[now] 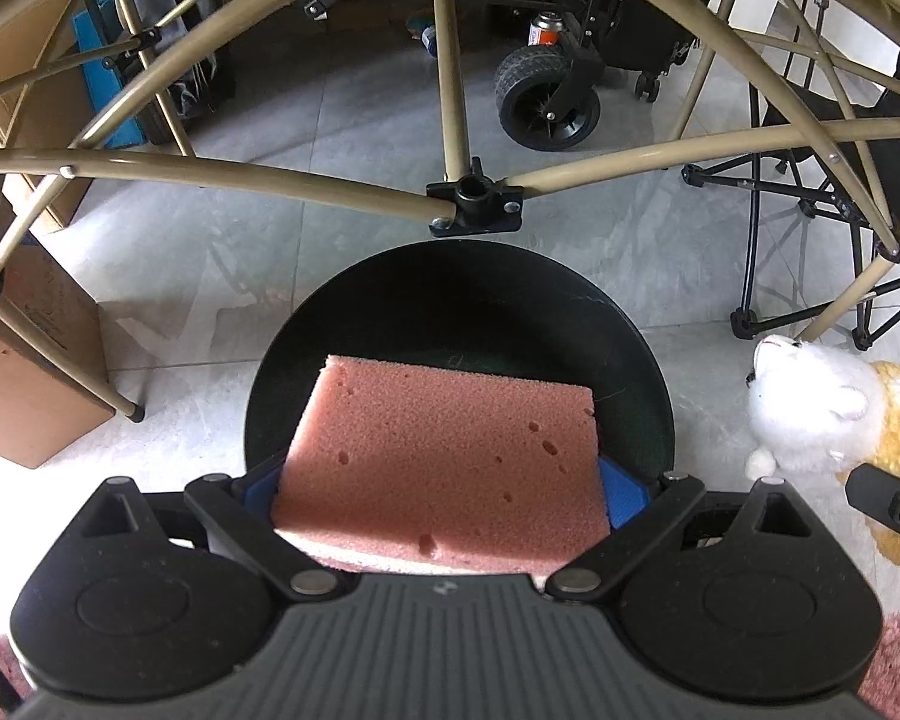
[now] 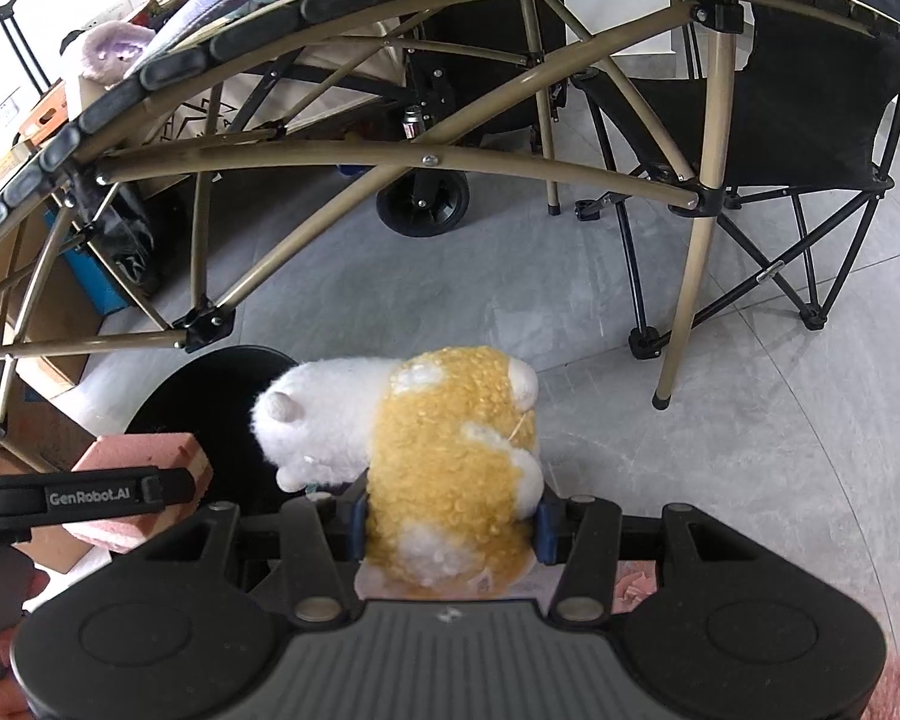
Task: Collect trash
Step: 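Lower the left tool over the bin and open it to drop the sponge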
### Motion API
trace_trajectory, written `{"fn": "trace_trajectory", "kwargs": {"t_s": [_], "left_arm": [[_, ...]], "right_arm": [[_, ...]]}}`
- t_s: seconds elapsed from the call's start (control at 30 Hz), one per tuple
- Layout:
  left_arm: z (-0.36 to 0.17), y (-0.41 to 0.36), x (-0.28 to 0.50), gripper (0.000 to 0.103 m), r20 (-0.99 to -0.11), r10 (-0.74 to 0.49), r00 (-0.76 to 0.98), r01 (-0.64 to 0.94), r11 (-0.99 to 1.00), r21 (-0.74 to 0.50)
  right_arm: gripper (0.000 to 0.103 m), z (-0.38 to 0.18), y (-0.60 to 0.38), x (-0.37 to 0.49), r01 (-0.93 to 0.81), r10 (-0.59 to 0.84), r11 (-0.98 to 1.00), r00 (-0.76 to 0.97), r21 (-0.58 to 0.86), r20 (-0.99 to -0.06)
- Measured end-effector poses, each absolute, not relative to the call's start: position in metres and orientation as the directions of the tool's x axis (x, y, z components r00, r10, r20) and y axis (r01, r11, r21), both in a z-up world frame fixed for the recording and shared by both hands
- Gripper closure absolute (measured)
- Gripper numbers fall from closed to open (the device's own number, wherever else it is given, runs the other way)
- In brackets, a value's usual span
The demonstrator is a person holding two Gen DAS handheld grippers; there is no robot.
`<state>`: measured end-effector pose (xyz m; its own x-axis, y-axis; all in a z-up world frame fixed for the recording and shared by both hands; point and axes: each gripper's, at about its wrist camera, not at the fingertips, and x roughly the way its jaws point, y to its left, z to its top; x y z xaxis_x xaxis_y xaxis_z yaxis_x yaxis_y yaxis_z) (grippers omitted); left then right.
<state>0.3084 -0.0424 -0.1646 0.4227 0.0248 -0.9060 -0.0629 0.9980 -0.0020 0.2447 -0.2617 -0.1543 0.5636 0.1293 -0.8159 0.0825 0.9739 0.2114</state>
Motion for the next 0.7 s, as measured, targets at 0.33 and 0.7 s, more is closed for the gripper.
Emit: {"fn": "trace_trajectory", "kwargs": {"t_s": [0.33,0.7], "left_arm": [[-0.184,-0.036,0.33,0.0,-0.949,0.008,0.314,-0.129,0.991,-0.034],[-0.187,-0.035,0.328,0.0,-0.953,0.005,0.302,-0.127,0.991,-0.035]], "right_arm": [[0.055,-0.159,-0.266,0.256,0.093,0.127,0.973,0.554,0.213,-0.823],[0.055,-0.159,-0.268,0.255,0.099,0.126,0.971,0.559,0.216,-0.819]]}}
